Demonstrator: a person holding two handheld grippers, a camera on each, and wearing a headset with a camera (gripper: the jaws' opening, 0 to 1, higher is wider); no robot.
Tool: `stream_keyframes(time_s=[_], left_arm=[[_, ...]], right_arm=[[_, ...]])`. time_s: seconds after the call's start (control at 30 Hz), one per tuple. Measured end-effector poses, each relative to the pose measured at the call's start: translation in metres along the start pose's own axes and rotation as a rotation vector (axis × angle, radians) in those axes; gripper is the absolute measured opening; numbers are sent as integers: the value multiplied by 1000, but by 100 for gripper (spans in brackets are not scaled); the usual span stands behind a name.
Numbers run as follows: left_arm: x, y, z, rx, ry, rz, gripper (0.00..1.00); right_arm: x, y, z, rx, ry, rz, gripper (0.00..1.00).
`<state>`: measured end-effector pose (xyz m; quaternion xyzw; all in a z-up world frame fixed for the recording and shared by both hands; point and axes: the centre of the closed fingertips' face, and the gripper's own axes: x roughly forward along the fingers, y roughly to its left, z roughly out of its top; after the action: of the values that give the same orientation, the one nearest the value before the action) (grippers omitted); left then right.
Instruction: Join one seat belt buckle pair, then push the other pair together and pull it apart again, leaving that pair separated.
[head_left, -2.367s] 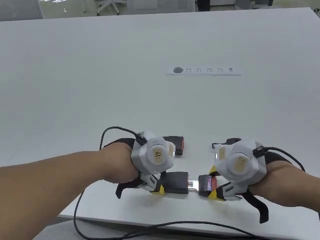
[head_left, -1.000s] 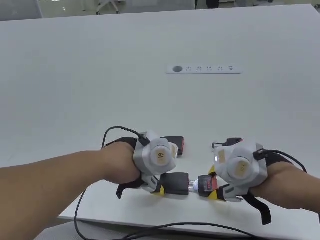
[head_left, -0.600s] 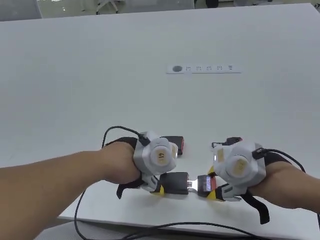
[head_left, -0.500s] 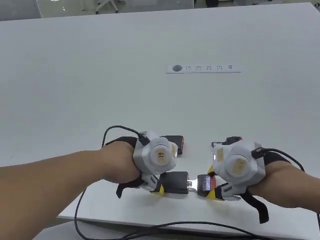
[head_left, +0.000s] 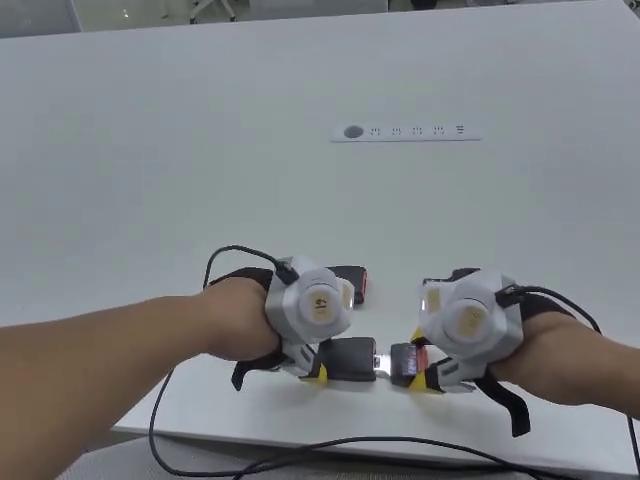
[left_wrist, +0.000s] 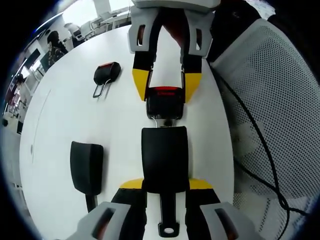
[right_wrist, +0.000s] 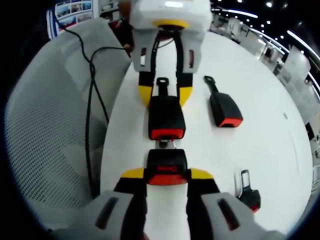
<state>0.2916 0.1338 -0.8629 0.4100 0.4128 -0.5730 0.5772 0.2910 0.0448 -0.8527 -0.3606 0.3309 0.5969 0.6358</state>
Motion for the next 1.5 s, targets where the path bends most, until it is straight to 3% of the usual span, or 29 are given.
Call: stream_keyframes(time_s=[0.3,0.4,0.5,1.5], left_arm=[[0,0,-1,10,-1,-4,29],[0,-1,-1,15,2,-5,29],[-1,1,-5,22,17,-6,29],[-2,-1,-6,6,-11,-7,29]], right_arm=[[2,-1,2,-2,-5,9,26],[9,1,13,-9,-9,13,26],[23,-8,11,-28,-6,17,26],[8,2,11,-3,-41,16,28]])
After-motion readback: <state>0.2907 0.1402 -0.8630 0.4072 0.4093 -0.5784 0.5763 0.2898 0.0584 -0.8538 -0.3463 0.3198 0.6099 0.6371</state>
